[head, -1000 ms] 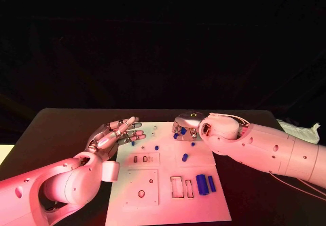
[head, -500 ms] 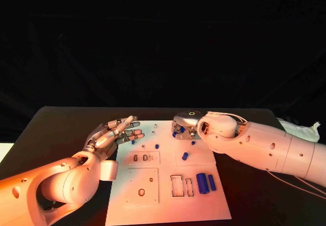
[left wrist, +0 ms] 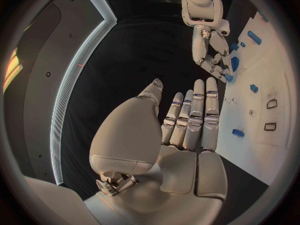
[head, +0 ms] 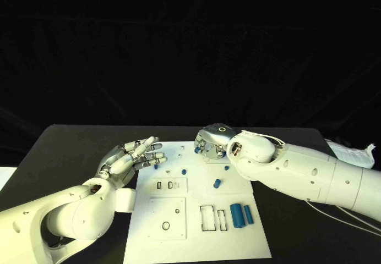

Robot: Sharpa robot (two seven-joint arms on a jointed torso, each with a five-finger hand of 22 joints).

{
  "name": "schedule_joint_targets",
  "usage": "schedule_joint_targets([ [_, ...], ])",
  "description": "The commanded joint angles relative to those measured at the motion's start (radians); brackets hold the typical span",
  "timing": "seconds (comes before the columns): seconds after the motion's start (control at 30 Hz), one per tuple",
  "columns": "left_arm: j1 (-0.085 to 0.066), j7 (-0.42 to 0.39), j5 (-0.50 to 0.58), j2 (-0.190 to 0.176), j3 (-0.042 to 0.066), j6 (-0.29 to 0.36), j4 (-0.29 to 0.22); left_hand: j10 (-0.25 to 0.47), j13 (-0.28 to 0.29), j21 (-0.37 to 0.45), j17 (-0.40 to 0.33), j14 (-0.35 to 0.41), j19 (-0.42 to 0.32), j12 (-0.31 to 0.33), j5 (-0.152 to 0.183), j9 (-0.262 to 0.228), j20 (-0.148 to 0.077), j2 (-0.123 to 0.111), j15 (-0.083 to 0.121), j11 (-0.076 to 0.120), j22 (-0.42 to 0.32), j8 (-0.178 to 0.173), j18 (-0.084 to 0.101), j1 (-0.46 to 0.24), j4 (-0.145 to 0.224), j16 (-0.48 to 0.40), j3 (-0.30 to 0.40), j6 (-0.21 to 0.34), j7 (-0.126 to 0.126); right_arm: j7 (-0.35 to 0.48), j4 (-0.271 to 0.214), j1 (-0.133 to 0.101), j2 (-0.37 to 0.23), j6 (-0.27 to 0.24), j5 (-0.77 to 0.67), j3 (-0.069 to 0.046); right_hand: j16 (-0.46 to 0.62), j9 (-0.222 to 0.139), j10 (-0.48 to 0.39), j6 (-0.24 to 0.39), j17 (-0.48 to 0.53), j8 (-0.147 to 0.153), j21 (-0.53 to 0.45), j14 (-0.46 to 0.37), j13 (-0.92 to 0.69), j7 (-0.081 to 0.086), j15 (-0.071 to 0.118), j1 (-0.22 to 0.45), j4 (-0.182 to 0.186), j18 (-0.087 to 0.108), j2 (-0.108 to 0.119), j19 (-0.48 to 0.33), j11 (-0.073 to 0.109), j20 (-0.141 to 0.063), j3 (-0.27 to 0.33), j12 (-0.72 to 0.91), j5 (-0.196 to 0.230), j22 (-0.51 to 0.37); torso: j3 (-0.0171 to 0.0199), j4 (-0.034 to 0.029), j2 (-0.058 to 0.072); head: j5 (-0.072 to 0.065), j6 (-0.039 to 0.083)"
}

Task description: Assemble the parts on the task board

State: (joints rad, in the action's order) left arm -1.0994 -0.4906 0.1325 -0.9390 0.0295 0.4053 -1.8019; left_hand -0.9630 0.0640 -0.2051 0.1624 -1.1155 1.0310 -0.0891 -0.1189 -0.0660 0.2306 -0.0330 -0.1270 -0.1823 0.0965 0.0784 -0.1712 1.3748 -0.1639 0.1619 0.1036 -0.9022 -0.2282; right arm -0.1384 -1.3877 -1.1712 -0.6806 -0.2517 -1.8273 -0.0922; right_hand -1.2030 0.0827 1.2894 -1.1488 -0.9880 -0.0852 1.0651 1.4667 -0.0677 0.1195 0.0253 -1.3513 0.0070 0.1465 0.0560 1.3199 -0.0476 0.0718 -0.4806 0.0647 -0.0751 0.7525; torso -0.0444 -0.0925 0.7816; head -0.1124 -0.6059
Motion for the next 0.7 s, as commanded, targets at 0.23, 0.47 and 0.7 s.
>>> schedule_joint_targets([
  [0.23,-0.002,-0.003,0.002,0.005,0.001,-0.015,0.005,-0.005,0.000,0.008,0.002,0.011,0.009,0.004,0.004,0.001,0.000,0.010,-0.002,-0.001,-0.004,-0.007,-0.009,0.002,0.009,-0.012,0.001,-0.007,-0.006,-0.046,0.067,0.001,0.071,-0.130,-0.017,0.000,-0.007,0.015,-0.008,0.001,-0.001,0.005,0.012,0.031,0.000,0.004,0.002,0.002,0.000,-0.010,-0.002,-0.005,-0.008,0.004,-0.013,-0.004,-0.003,0.007,-0.0013,-0.0105,0.003,0.000,0.007],
  [0.47,-0.003,-0.003,0.002,0.006,0.001,-0.015,0.005,-0.006,0.000,0.009,0.002,0.012,0.009,0.004,0.004,0.001,0.000,0.011,-0.002,-0.002,-0.004,-0.008,-0.009,0.002,0.011,-0.013,0.001,-0.008,-0.006,-0.044,0.103,0.001,0.119,-0.111,-0.018,0.000,-0.010,0.015,-0.011,0.002,-0.003,0.007,0.015,0.031,0.001,0.005,0.001,0.005,0.002,-0.011,0.001,-0.006,-0.010,0.005,-0.014,-0.004,0.000,0.010,-0.0031,-0.0167,0.006,-0.004,0.004],
  [0.7,-0.003,-0.002,0.002,0.006,0.001,-0.015,0.005,-0.006,0.000,0.009,0.002,0.012,0.009,0.004,0.004,0.001,0.000,0.011,-0.002,-0.002,-0.004,-0.008,-0.009,0.002,0.011,-0.013,0.001,-0.008,-0.006,-0.050,0.127,0.002,0.145,-0.082,-0.022,0.001,-0.012,0.016,-0.013,0.003,-0.004,0.008,0.017,0.030,0.001,0.006,0.000,0.009,0.005,-0.010,0.003,-0.008,-0.010,0.006,-0.016,-0.004,0.004,0.011,-0.0045,-0.0162,0.010,-0.002,0.003],
])
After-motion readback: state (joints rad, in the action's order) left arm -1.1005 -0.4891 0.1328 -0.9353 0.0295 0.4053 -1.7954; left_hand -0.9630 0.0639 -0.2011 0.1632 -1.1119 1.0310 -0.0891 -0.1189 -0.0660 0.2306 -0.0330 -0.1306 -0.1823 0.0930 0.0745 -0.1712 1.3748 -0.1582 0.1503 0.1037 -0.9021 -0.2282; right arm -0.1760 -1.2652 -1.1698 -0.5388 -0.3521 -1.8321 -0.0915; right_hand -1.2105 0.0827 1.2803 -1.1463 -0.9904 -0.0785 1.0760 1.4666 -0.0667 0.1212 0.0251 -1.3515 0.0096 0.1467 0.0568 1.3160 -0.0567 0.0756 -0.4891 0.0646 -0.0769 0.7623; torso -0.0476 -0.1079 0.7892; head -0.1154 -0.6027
